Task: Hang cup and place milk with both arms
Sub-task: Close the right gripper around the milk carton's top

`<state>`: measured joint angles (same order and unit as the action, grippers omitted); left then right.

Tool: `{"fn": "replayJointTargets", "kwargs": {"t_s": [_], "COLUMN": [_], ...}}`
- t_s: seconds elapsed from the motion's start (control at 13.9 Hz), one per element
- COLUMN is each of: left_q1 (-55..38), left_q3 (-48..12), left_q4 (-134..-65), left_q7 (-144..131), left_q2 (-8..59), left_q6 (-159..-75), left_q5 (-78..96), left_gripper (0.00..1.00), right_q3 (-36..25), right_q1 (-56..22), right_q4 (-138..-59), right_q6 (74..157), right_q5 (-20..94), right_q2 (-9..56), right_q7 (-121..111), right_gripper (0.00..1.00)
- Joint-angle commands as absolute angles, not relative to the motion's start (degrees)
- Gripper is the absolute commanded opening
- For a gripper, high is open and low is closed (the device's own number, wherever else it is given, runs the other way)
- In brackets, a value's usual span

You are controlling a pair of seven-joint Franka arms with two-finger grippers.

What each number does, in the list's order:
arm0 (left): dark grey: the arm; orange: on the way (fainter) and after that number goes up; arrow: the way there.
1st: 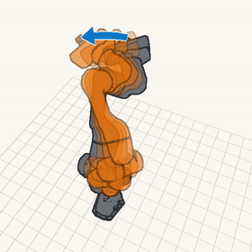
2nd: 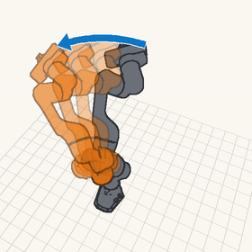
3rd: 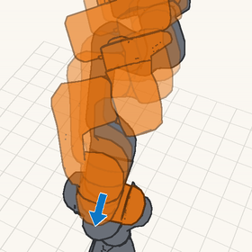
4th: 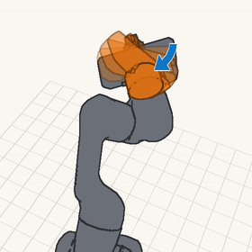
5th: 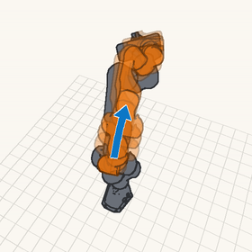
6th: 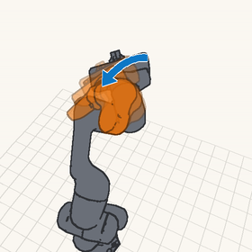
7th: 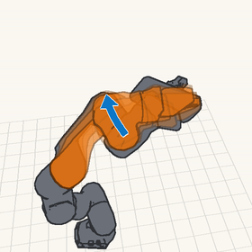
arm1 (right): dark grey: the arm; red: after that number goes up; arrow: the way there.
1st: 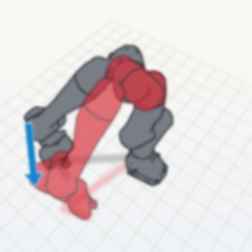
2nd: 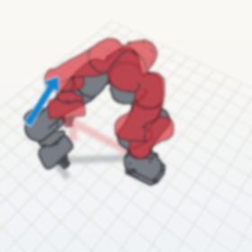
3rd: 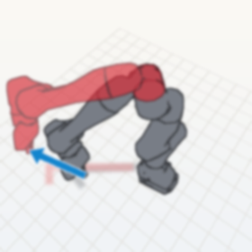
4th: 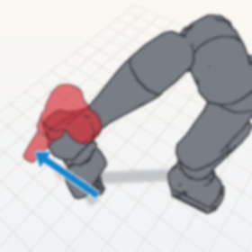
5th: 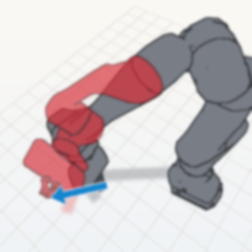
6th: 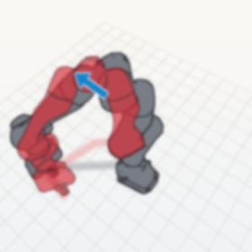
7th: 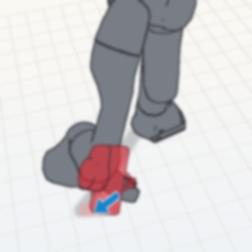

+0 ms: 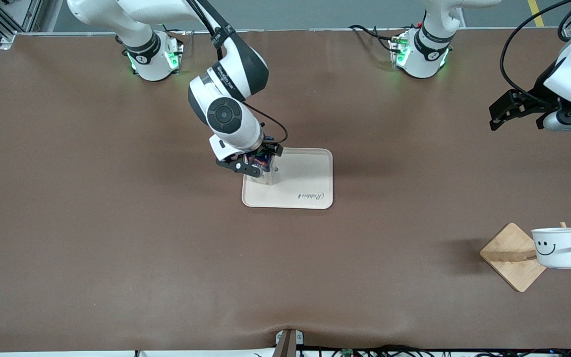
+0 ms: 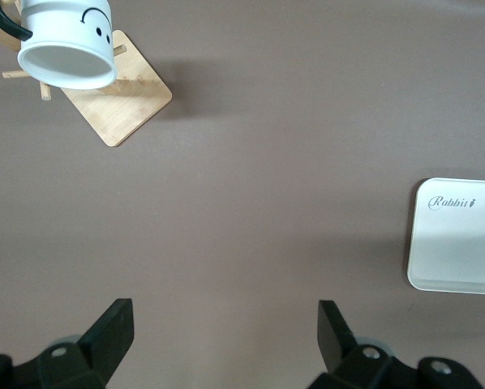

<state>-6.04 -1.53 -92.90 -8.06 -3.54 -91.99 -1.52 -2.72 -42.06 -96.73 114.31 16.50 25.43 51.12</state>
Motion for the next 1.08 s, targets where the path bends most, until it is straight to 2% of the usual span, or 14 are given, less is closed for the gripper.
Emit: {"fn": "replayJointTargets", "kwargs": {"t_s": [0.0, 0.07, 0.14, 0.79, 1.01], "left_q1": [-6.0, -5.9, -5.5, -4.4, -4.5], "left_q3": [-1.2, -1.1, -1.1, -1.2, -1.2], "left_q4": [-92.6, -92.6, -92.6, -92.7, -92.5], "left_q7": [-7.4, -7.4, -7.3, -7.3, -7.3], "left_q2": [-4.0, -4.0, -4.0, -4.0, -4.0], "left_q6": [-91.9, -91.8, -91.8, -92.2, -92.2], "left_q5": [-1.4, -1.5, -1.5, -1.6, -1.6], "left_gripper": [1.00, 1.00, 1.00, 1.00, 1.00], "right_q3": [-2.9, -2.9, -2.9, -2.9, -3.0], "right_q1": [-42.5, -42.5, -42.5, -41.5, -38.5], "right_q4": [-97.3, -97.3, -97.2, -93.3, -89.1], "right_q6": [115.0, 115.0, 114.8, 113.4, 104.7], "right_q5": [15.5, 15.6, 15.6, 16.5, 16.5], "right_q2": [25.0, 25.0, 25.0, 24.3, 24.2], "right_q7": [52.1, 52.1, 52.1, 53.3, 53.3], "right_gripper": [0.20, 0.08, 0.00, 0.00, 0.00]}}
